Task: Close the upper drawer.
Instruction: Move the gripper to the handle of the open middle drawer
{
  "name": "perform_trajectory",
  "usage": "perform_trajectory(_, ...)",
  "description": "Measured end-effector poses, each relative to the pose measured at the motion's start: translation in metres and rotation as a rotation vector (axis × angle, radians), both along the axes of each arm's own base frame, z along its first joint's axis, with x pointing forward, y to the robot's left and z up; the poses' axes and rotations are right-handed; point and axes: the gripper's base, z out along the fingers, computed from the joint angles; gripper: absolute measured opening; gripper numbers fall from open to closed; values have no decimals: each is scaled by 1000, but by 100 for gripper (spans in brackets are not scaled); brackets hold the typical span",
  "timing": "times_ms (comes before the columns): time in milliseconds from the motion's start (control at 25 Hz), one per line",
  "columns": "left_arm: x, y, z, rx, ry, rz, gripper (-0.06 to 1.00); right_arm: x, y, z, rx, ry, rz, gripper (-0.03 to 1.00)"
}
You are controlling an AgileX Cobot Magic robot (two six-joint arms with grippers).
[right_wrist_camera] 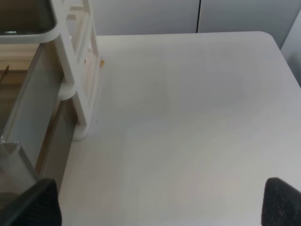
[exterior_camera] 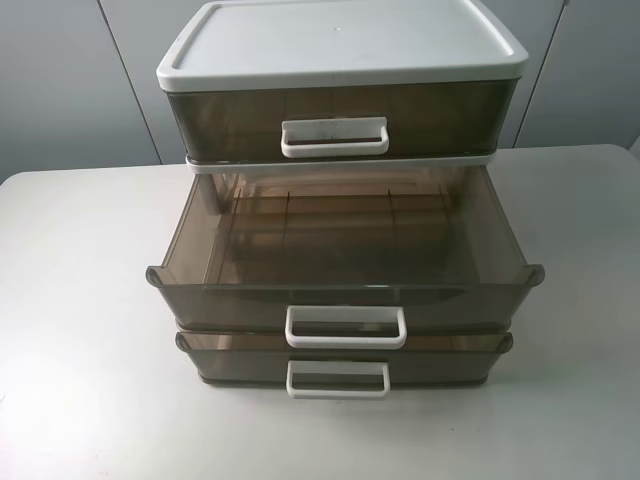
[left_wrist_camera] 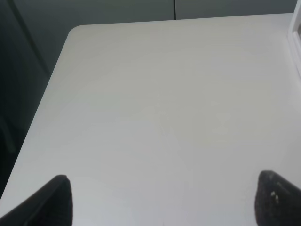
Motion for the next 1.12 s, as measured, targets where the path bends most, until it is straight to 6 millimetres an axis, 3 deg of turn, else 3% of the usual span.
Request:
perform_trajectory(440,0,0,0,0,0,0,74,0,0,1,-7,-4,4,65)
perform_trajectory(680,0,0,0,0,0,0,74,-8,-5,26,-65,-24,-26,65)
perform_trajectory(920,0,0,0,0,0,0,74,46,-10,44,-141,204,-26,64)
perform_trajectory(1120,0,0,0,0,0,0,74,108,8,68,-195,276,187,63)
